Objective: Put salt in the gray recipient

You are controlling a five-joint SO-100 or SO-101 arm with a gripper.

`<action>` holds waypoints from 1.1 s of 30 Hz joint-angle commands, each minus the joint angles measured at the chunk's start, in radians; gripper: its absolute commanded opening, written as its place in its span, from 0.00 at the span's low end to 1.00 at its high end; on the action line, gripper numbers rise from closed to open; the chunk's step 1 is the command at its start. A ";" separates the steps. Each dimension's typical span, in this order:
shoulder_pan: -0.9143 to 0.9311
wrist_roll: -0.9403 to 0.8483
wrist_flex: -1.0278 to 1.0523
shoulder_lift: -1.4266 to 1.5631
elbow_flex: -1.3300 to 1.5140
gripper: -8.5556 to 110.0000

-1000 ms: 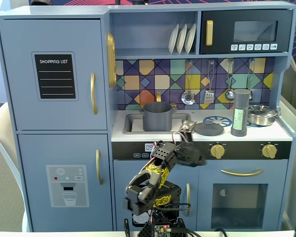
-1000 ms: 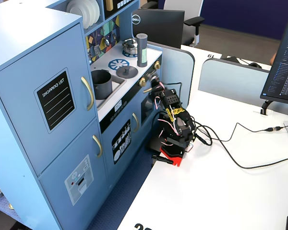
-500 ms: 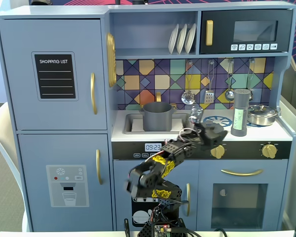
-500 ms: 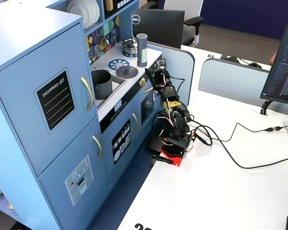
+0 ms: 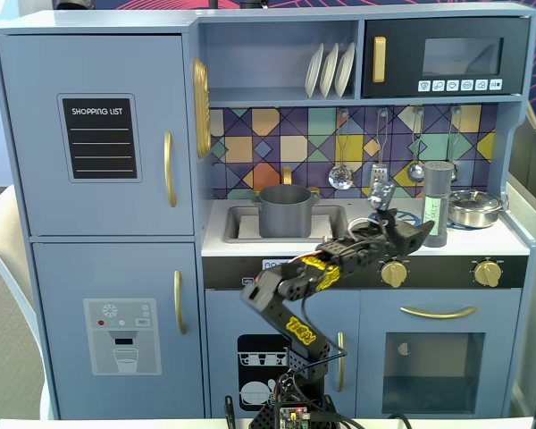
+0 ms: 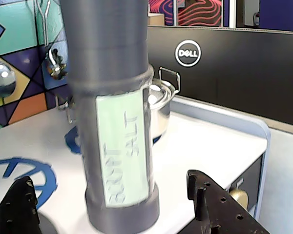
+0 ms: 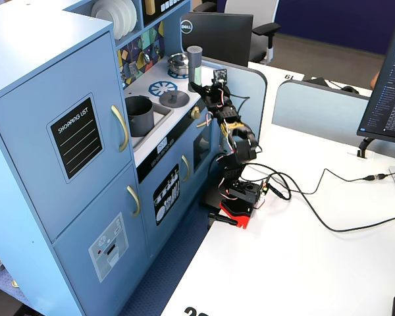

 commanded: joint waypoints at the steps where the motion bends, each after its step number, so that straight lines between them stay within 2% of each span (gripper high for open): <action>1: -0.002 -0.012 -0.049 -0.132 -0.198 0.42; 20: -0.057 -0.081 -0.063 -0.638 -0.746 0.36; 21: -0.058 -0.089 -0.063 -0.647 -0.756 0.35; 25: -0.072 -0.144 -0.061 -0.666 -0.795 0.13; 27: -0.077 -0.158 -0.064 -0.670 -0.825 0.08; 33: -0.104 -0.160 -0.034 -0.660 -0.973 0.07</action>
